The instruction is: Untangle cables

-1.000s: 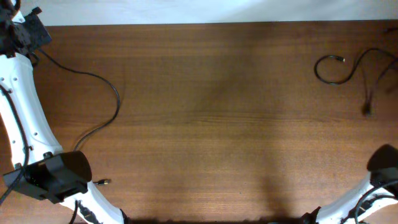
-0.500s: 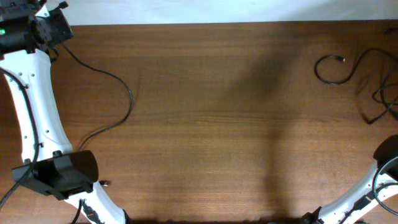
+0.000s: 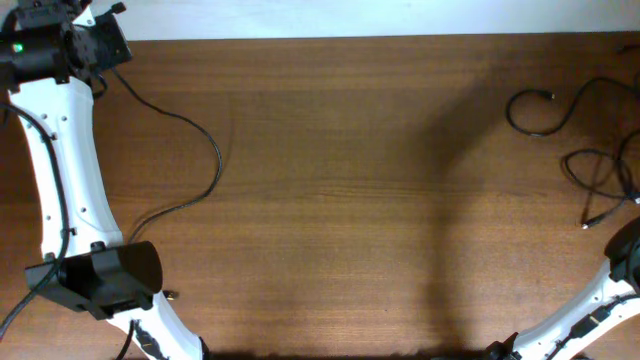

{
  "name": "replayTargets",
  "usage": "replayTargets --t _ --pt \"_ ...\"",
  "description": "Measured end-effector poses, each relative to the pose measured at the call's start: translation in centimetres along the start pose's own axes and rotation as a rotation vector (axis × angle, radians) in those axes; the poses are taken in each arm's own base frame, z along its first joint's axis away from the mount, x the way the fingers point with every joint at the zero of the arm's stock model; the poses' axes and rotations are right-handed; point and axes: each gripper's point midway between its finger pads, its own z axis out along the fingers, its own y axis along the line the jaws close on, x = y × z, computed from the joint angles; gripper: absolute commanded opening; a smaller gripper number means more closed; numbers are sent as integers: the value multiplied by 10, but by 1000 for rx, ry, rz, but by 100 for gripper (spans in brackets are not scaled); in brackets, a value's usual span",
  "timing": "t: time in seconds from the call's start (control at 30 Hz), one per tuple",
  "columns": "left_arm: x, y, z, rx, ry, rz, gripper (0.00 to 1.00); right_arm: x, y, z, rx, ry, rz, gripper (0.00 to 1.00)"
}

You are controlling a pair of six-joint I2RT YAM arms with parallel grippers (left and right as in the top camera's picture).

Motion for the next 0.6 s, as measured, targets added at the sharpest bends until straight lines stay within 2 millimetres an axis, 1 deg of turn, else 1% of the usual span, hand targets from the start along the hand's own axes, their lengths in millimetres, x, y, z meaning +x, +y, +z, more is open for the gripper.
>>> replayTargets --t 0.07,0.1,0.13,0.17,0.2,0.23,0.33,0.4,0.43,0.5,0.53,0.57,0.6 --pt "0 -2 0 2 0 2 0 -9 -23 3 71 -34 21 4" --pt "0 -2 0 2 0 2 0 -8 -32 5 81 -29 31 4" --pt "0 -2 0 2 0 2 0 -2 -50 9 88 -1 50 4" --pt "0 -2 0 2 -1 2 0 2 -62 12 83 15 70 4" --pt "0 -2 0 2 -1 2 0 5 -70 14 82 24 86 45" --pt "0 -2 0 2 -2 2 0 5 -72 15 80 25 89 99" --pt "0 -2 0 2 -3 2 0 8 -61 14 52 40 71 99" --pt "-1 -2 0 2 -3 2 0 9 -60 13 49 45 70 99" --pt "-1 -2 0 2 -3 2 0 10 -55 8 26 50 49 99" --pt "-1 -2 0 3 -3 2 0 -6 -38 -27 -68 -22 -8 100" --pt "-1 -2 0 3 -3 2 0 -31 -5 -83 -209 -150 -85 100" --pt "-1 -3 0 4 -3 4 0 -46 26 -136 -304 -267 -163 100" --pt "0 -5 0 7 -4 7 0 -52 66 -204 -405 -400 -257 100"
